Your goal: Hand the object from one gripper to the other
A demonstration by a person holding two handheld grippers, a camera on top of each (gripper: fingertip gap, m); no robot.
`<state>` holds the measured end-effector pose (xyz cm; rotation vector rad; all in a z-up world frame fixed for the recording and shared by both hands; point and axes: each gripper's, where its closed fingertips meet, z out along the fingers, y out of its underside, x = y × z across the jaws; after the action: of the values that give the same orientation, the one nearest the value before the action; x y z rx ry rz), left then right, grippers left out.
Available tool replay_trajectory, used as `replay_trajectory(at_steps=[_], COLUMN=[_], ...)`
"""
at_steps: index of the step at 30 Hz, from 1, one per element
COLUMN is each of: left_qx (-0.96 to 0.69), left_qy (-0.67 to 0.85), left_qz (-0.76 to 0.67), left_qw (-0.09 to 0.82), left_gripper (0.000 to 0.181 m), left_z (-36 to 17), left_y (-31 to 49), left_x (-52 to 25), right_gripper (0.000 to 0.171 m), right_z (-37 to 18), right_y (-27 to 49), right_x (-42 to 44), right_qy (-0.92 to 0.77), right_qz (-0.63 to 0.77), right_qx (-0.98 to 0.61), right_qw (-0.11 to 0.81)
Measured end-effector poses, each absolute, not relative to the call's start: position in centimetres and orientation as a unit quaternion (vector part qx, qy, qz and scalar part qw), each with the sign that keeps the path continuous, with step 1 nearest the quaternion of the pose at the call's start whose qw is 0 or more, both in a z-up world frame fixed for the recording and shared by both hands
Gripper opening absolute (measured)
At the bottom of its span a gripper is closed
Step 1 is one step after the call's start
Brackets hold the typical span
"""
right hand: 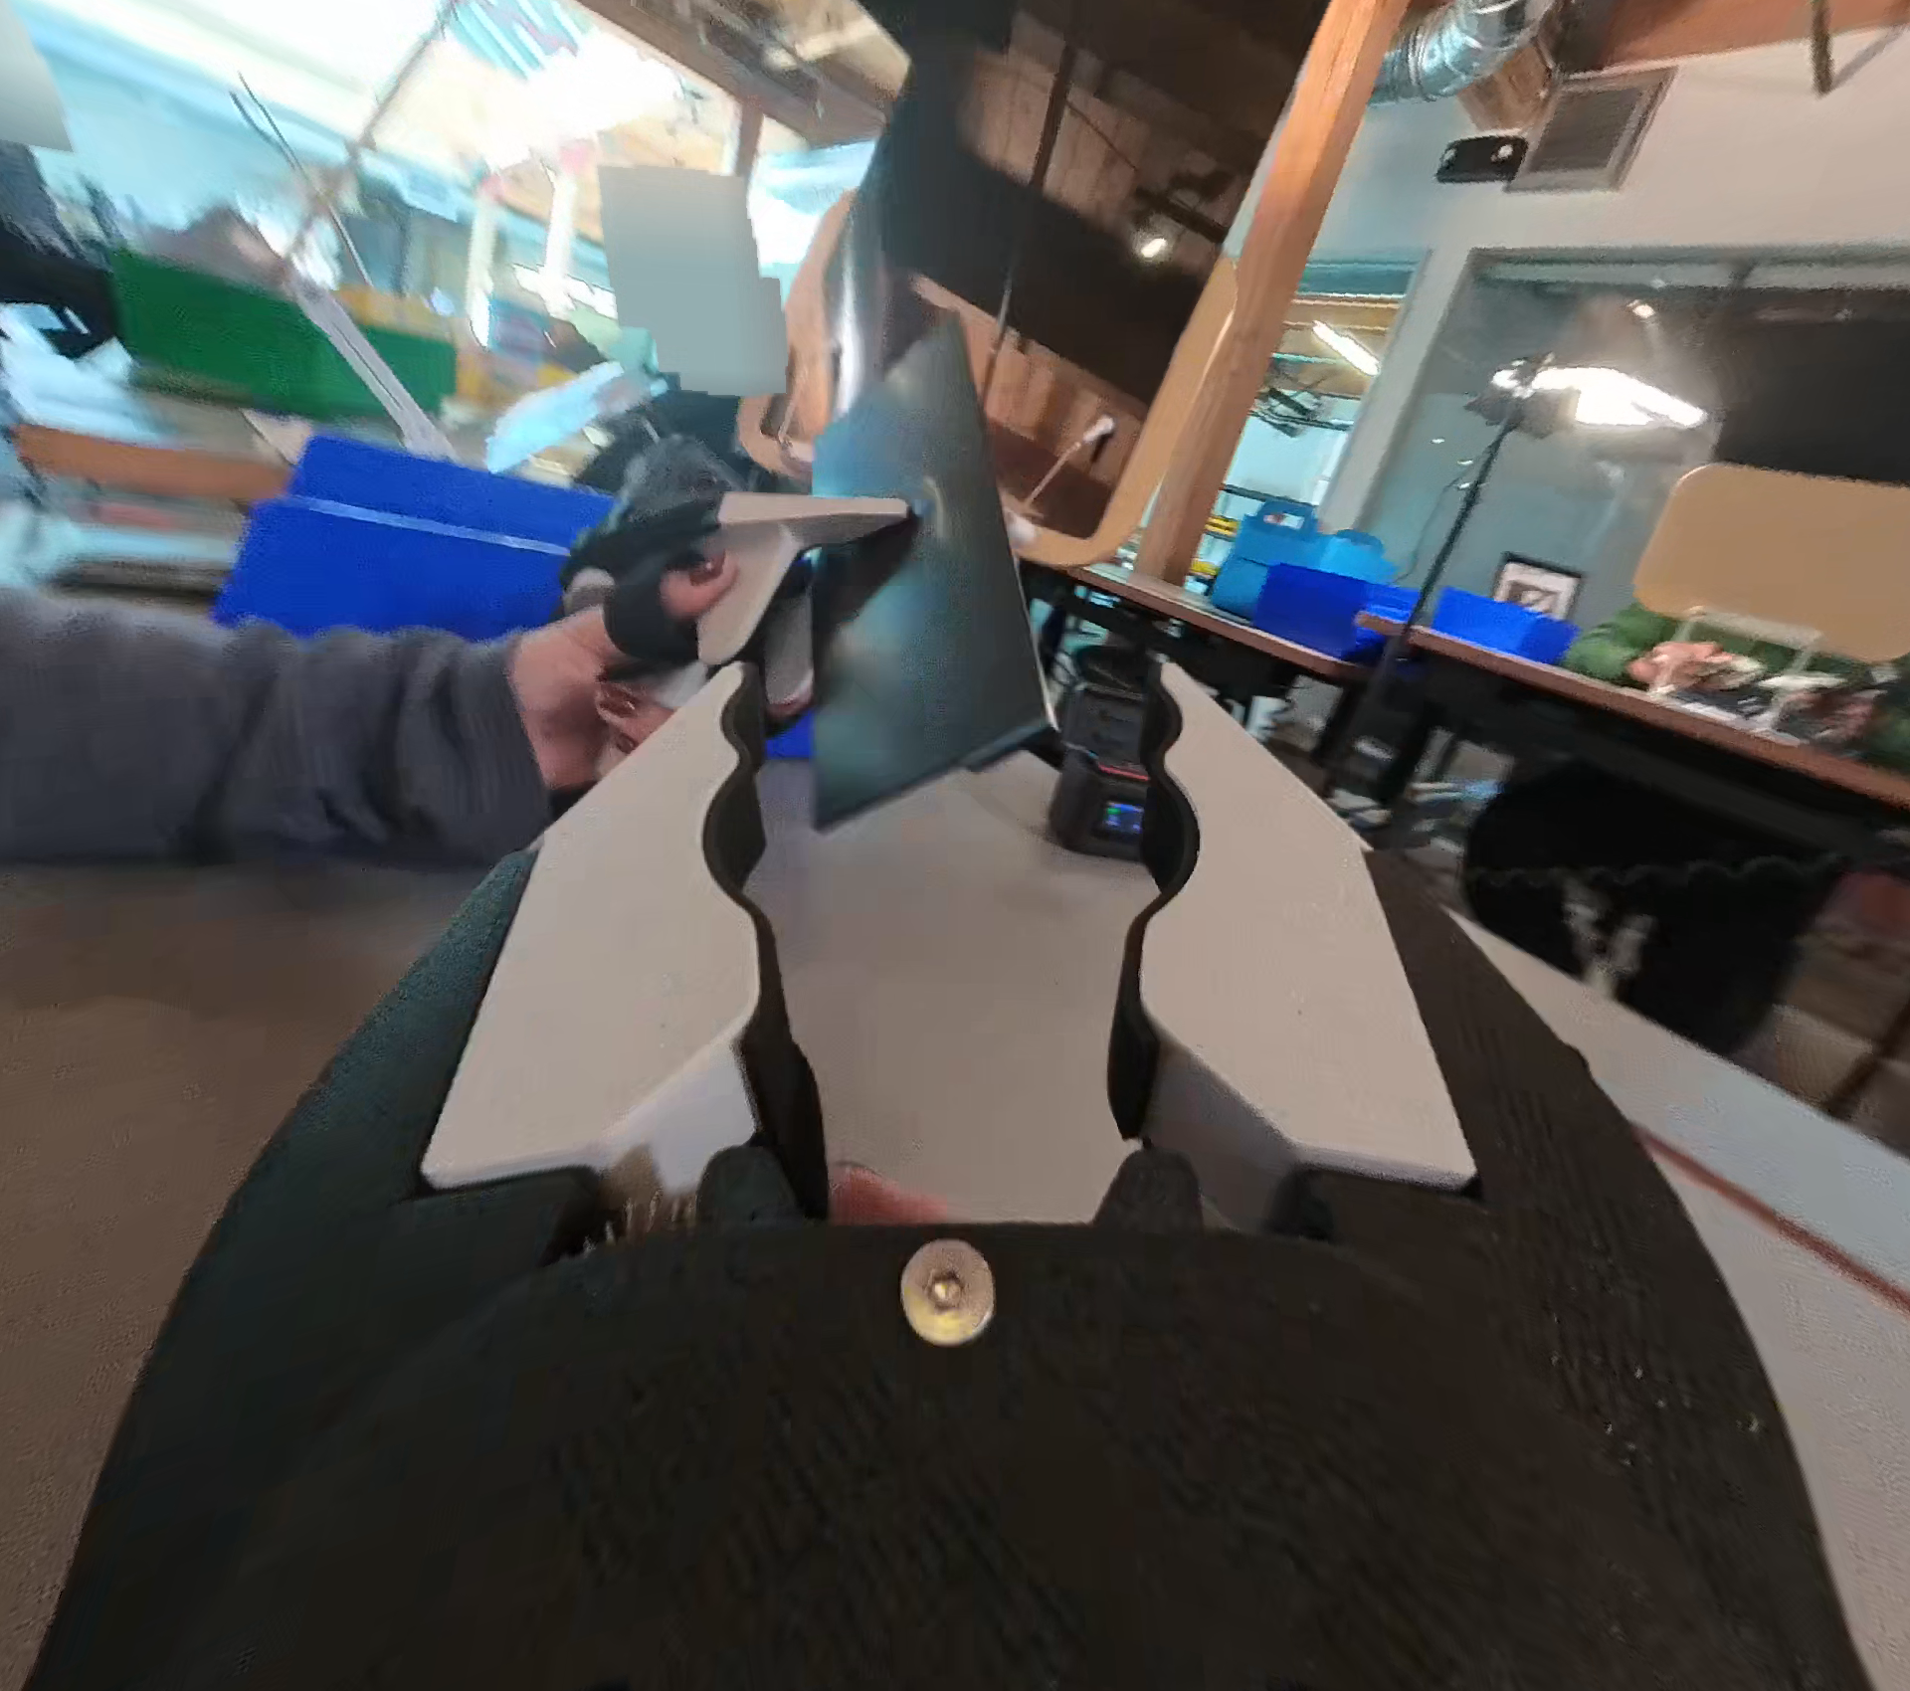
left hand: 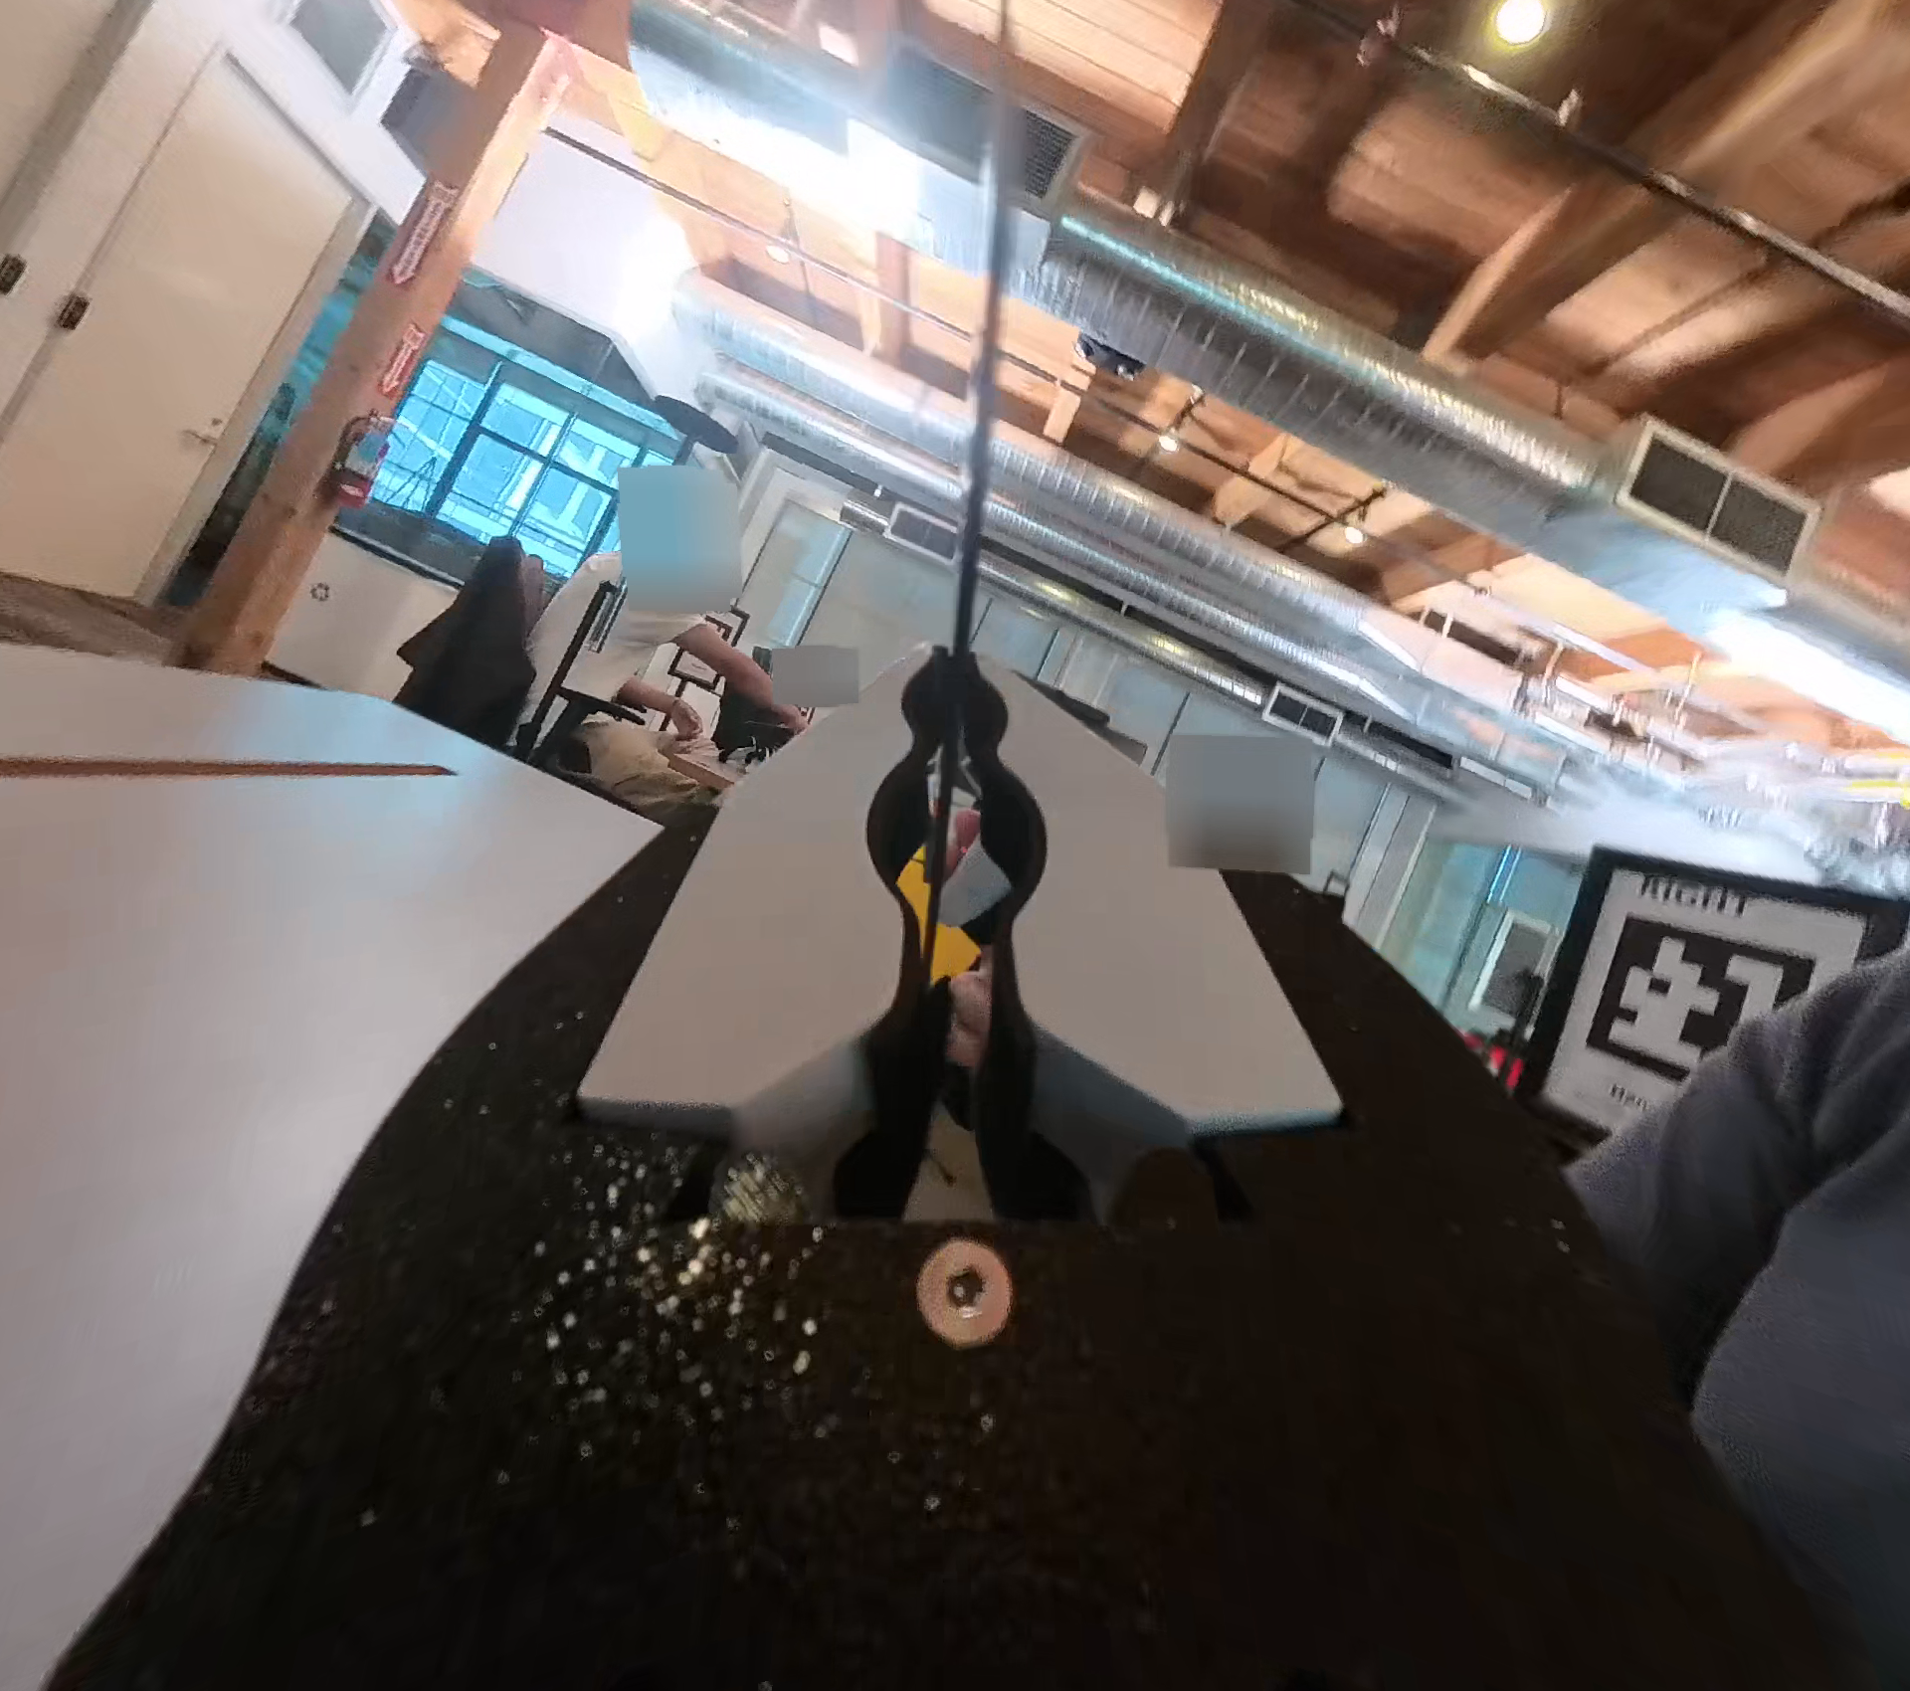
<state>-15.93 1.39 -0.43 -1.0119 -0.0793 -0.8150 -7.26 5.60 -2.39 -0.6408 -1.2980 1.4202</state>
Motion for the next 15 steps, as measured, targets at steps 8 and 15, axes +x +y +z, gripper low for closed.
replay_trajectory(at_steps=[8, 15], left_qx=[-0.592, -0.611], left_qy=[0.203, 0.223], left_qz=[-0.256, -0.278], left_qw=[0.737, 0.707], left_gripper=[0.0, 0.007], left_z=[-3.2, -4.5], left_y=[2.3, 3.0], left_x=[-7.4, -5.3], right_gripper=[0.067, 0.006], right_z=[-5.4, -8.5], right_y=[3.4, 1.4], right_x=[-7.8, -7.7], right_qy=[-0.603, -0.687], right_qz=[0.619, 0.563], right_qx=[-0.289, -0.273], right_qw=[0.413, 0.369])
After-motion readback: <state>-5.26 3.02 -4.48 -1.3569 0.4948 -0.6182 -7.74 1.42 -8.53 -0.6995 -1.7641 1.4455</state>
